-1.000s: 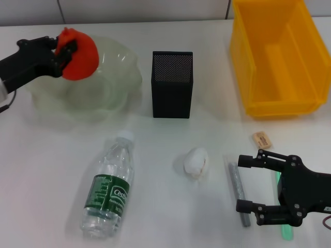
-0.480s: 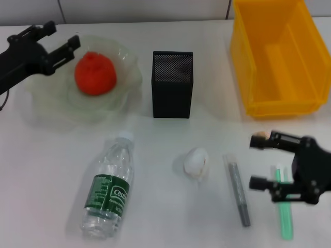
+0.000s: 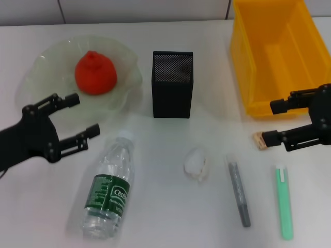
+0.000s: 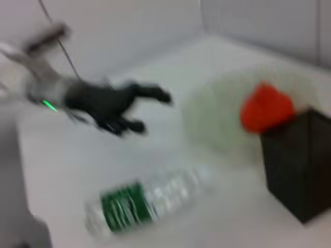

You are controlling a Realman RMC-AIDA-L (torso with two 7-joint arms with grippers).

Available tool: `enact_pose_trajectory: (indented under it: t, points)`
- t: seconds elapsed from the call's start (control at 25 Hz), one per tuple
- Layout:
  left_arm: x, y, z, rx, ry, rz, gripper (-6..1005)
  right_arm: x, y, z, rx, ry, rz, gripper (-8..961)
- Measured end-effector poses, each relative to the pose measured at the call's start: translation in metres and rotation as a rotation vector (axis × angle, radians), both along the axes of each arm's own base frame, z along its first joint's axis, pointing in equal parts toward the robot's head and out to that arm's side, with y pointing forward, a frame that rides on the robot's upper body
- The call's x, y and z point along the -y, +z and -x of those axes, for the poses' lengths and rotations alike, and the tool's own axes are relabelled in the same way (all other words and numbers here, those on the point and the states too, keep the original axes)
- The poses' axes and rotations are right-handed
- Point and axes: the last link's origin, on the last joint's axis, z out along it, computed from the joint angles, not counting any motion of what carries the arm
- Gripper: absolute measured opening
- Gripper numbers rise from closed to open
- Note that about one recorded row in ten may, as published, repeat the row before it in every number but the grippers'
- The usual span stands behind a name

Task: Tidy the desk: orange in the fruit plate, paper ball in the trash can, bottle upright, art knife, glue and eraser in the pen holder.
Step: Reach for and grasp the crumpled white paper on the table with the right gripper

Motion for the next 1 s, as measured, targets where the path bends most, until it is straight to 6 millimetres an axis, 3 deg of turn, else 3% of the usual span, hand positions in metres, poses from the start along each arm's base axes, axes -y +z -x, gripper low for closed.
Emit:
enact_pose_trajectory:
  t: [0.04,0.2,0.32,0.6,1.0]
  points:
    - [0.000,0.000,0.000,0.000,0.000,0.000,807,0.000,0.000,0.000,0.000,0.000,0.000,831]
    - [0.009,-0.006,0.004,-0.021,-0.004,0.029,815,-0.018,-0.009,0.031,0.226,-0.139,-0.010,831]
    - [0.011,-0.008,0.005,-0.027,-0.011,0.025,815,-0.024,-0.018,0.040,0.276,-0.148,-0.005,832]
    - [0.011,-0.013,0.006,-0.030,-0.010,0.033,815,-0.042,-0.080,0.054,0.416,-0.119,0.019,831]
    - [0.010,-0.014,0.008,-0.044,0.004,0.031,815,-0.055,-0.136,0.056,0.428,-0.114,0.116,831]
